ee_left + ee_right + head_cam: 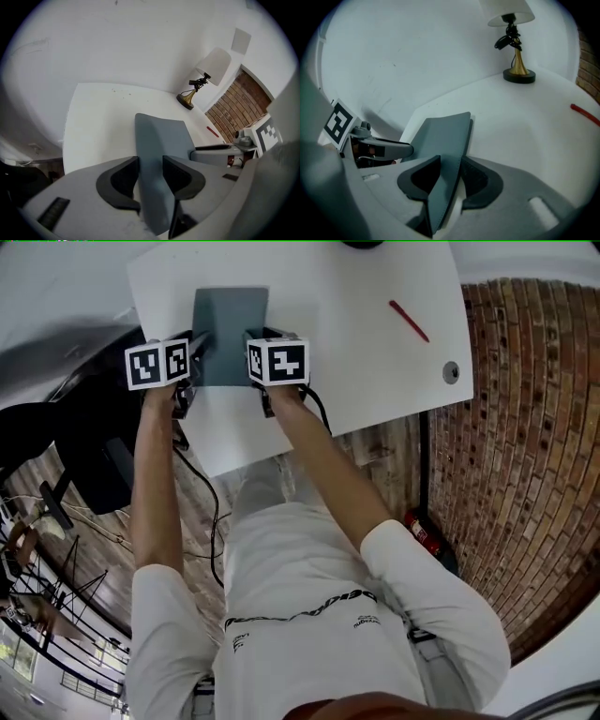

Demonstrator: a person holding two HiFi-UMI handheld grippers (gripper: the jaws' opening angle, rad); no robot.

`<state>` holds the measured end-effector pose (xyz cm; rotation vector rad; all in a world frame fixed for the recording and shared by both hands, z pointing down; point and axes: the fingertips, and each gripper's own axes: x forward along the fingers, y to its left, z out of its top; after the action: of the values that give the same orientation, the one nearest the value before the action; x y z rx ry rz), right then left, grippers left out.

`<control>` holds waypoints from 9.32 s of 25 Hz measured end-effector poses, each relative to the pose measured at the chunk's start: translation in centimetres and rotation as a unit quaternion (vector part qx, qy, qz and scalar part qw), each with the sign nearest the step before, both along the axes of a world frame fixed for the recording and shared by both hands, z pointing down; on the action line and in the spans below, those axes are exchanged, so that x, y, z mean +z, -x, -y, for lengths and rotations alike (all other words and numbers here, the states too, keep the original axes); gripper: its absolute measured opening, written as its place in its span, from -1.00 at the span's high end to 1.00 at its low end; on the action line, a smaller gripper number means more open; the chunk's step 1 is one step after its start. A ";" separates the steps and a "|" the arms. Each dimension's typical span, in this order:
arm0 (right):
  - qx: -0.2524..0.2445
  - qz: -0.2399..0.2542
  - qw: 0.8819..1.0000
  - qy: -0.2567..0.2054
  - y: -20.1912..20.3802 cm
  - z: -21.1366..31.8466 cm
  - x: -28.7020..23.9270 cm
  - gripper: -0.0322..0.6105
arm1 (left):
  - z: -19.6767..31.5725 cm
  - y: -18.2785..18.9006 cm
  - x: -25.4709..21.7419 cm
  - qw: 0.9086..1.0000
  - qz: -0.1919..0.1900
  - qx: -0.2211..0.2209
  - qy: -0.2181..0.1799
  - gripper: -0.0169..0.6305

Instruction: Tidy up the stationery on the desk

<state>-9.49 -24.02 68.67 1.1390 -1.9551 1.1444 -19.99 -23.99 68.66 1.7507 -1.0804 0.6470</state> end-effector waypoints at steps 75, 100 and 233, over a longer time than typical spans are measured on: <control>-0.165 -0.095 0.970 -0.149 -27.7 3.6 -6.7 0.44 | -7.2 -18.7 -10.4 0.982 -0.004 -0.101 -0.157 0.93; -0.364 -0.229 0.901 -0.063 -35.4 7.2 -1.5 0.61 | -14.2 -22.5 -24.8 0.914 0.059 -0.010 -0.400 0.95; 0.003 0.073 0.924 -0.375 -16.4 -14.9 -27.0 0.92 | -17.5 -17.3 -26.9 0.906 0.018 -0.006 -0.423 0.95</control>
<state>6.95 -9.08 41.68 1.4495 -2.6094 0.4676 -2.73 -6.48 41.72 2.4572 -1.5318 0.1840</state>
